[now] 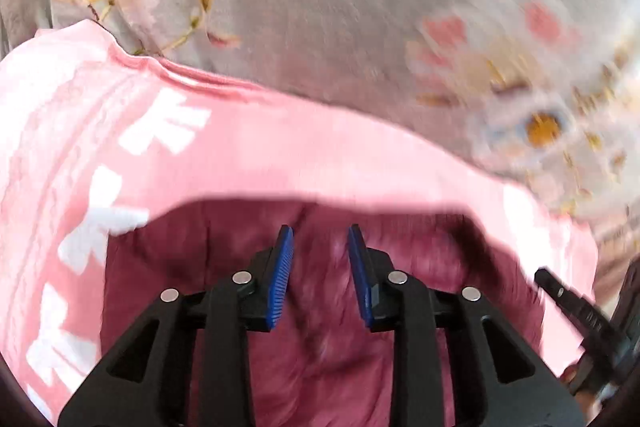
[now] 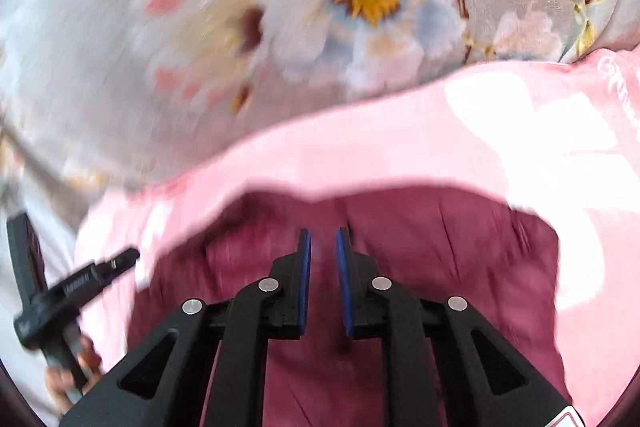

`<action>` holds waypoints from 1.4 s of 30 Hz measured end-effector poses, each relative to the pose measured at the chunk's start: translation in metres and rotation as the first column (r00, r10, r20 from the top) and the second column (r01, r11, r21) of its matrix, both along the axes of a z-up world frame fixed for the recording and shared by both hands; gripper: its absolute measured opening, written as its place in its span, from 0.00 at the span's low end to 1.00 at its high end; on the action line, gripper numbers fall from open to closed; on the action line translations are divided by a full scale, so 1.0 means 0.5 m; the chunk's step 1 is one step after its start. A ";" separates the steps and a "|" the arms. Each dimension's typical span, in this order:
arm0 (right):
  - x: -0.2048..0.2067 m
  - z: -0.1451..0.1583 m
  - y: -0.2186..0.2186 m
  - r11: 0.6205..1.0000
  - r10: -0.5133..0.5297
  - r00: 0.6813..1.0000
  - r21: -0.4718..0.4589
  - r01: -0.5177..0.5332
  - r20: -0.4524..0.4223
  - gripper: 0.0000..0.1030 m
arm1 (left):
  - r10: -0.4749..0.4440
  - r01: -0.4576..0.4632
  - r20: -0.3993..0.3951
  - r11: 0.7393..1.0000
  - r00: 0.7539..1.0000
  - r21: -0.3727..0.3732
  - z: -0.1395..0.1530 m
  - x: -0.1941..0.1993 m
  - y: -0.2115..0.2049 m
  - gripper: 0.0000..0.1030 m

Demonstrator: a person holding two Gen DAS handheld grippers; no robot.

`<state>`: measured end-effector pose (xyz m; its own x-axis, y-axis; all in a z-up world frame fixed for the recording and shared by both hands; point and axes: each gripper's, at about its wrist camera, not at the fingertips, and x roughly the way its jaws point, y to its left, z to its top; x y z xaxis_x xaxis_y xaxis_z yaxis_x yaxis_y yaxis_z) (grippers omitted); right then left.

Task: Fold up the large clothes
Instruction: 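Fold the hem up toward the collar with both grippers and hold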

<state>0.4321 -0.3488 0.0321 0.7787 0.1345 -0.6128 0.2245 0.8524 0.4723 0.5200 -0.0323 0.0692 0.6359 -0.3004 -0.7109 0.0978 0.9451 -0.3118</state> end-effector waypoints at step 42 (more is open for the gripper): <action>0.070 -0.164 0.139 0.873 0.100 0.988 -0.465 -0.143 -0.116 0.07 | -0.164 0.141 0.035 0.921 0.986 0.364 -0.218 -0.021 -0.102 0.28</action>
<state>0.4671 -0.2794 -0.0498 0.7166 -0.0970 -0.6907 0.1261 0.9920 -0.0084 0.5097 -0.0835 -0.0396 0.6498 -0.1292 -0.7490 0.2579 0.9645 0.0573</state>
